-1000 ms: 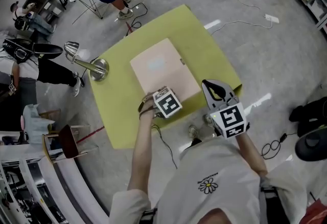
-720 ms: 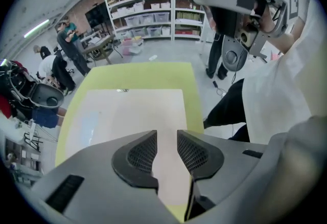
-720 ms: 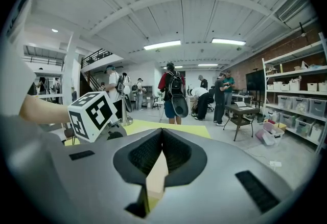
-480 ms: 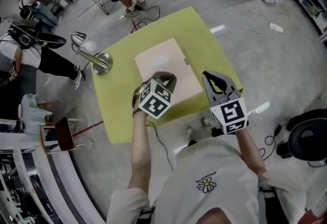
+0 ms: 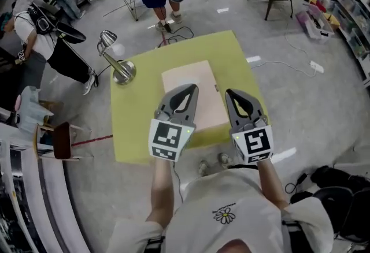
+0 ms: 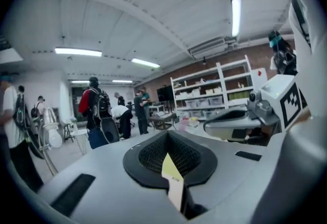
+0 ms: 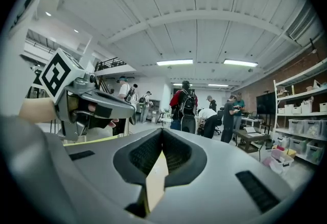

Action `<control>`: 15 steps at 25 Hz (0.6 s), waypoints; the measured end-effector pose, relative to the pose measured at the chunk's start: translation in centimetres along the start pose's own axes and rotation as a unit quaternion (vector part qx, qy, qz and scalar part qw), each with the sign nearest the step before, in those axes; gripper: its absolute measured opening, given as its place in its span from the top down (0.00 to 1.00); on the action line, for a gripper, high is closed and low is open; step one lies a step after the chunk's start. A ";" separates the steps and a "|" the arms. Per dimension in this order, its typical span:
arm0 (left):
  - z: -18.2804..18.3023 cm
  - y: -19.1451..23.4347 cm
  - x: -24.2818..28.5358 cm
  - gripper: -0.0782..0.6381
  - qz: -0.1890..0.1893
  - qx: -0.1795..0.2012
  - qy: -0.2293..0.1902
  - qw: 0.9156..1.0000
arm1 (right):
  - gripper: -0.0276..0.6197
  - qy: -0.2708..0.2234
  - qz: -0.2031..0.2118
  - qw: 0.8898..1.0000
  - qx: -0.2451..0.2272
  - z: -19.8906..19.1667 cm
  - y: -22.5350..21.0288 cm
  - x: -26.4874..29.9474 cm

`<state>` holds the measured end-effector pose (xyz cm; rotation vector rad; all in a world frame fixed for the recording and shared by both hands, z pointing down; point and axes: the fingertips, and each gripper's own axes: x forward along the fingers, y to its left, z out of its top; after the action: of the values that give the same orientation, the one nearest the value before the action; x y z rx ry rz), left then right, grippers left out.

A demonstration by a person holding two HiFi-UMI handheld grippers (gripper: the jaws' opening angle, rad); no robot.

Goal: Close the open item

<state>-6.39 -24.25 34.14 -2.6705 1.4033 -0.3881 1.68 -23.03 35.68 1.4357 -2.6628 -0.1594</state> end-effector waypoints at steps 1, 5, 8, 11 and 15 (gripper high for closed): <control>0.5 0.7 -0.8 0.87 0.026 -0.028 -0.025 0.999 | 0.94 -0.007 0.002 1.000 -0.001 0.5 0.1 0.1; 1.2 4.7 -4.8 0.87 0.154 -0.130 -0.102 0.974 | 0.94 -0.026 0.009 1.000 -0.003 1.9 0.4 0.6; 0.0 6.4 -7.7 0.87 0.233 -0.160 -0.119 0.952 | 0.94 -0.035 0.015 0.999 -0.003 2.5 0.6 0.7; -1.5 6.4 -9.5 0.87 0.273 -0.141 -0.114 0.945 | 0.94 -0.035 0.020 0.999 0.006 2.0 0.9 0.7; -2.6 6.0 -10.5 0.87 0.300 -0.124 -0.110 0.939 | 0.94 -0.030 0.023 0.999 0.009 1.3 1.6 0.7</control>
<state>-17.53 -18.96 33.57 -2.1799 2.1814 0.1514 -0.24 -22.68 34.65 1.3961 -2.7501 -0.1768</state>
